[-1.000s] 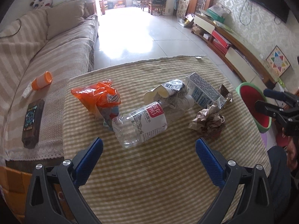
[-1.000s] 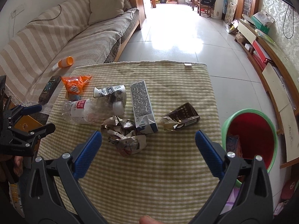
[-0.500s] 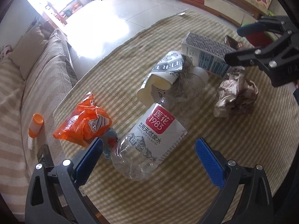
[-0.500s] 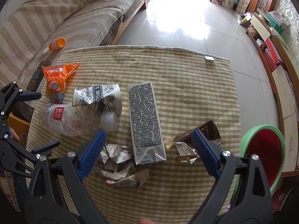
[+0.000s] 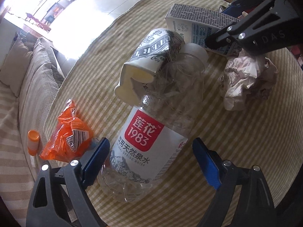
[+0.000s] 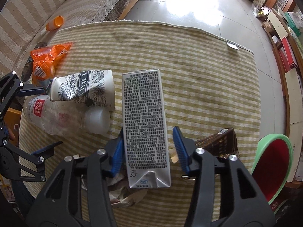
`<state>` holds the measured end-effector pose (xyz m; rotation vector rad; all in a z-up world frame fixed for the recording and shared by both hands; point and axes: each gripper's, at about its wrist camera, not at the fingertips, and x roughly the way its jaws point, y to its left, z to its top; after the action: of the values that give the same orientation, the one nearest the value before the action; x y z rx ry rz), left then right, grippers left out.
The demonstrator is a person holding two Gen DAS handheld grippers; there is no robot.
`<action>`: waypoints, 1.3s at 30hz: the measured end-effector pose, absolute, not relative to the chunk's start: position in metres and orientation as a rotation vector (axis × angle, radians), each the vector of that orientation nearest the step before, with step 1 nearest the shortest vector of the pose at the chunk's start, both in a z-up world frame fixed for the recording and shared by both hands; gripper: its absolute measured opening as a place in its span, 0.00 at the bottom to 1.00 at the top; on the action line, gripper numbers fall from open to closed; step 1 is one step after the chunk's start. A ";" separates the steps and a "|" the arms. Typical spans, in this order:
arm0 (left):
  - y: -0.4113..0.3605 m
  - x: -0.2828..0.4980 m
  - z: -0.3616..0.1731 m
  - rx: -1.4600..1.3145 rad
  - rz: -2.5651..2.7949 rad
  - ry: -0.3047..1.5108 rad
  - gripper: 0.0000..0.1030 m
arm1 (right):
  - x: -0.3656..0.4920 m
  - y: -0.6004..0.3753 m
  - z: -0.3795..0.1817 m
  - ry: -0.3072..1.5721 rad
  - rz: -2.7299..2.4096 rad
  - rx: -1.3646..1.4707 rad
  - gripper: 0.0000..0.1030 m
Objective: Collect trash
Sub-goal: 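Grasp the clear water bottle with the left tool while the right tool grasps the white printed carton, then carry both items over the red bin and open both tools to drop them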
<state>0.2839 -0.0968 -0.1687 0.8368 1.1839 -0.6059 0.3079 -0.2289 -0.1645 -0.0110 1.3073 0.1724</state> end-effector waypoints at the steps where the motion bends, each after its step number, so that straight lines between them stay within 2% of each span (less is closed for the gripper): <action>1: -0.097 0.284 -0.167 0.839 -0.595 1.178 0.76 | 0.308 -0.229 -0.165 1.311 0.175 -0.009 0.38; 3: -0.093 0.286 -0.163 0.819 -0.581 1.179 0.69 | 0.306 -0.228 -0.165 1.306 0.174 -0.017 0.38; 9: -0.090 0.279 -0.149 0.750 -0.599 1.194 0.60 | 0.301 -0.229 -0.157 1.269 0.193 -0.017 0.37; 10: -0.090 0.275 -0.147 0.743 -0.600 1.192 0.54 | 0.301 -0.229 -0.155 1.262 0.188 -0.024 0.36; 20: -0.070 0.235 -0.119 0.562 -0.578 1.199 0.51 | 0.292 -0.236 -0.115 1.170 0.167 -0.016 0.36; 27: -0.053 0.207 -0.070 0.439 -0.552 1.127 0.51 | 0.272 -0.240 -0.074 1.084 0.175 0.016 0.36; 35: -0.065 0.210 -0.025 0.340 -0.559 1.019 0.51 | 0.230 -0.261 -0.034 1.001 0.171 0.067 0.36; 39: -0.088 0.212 -0.021 0.289 -0.566 0.972 0.51 | 0.208 -0.279 -0.021 0.971 0.143 0.087 0.36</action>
<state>0.2118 -0.0885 -0.0208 0.2885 0.9725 -0.5657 0.2078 -0.2787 -0.0208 0.0868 0.9705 0.1430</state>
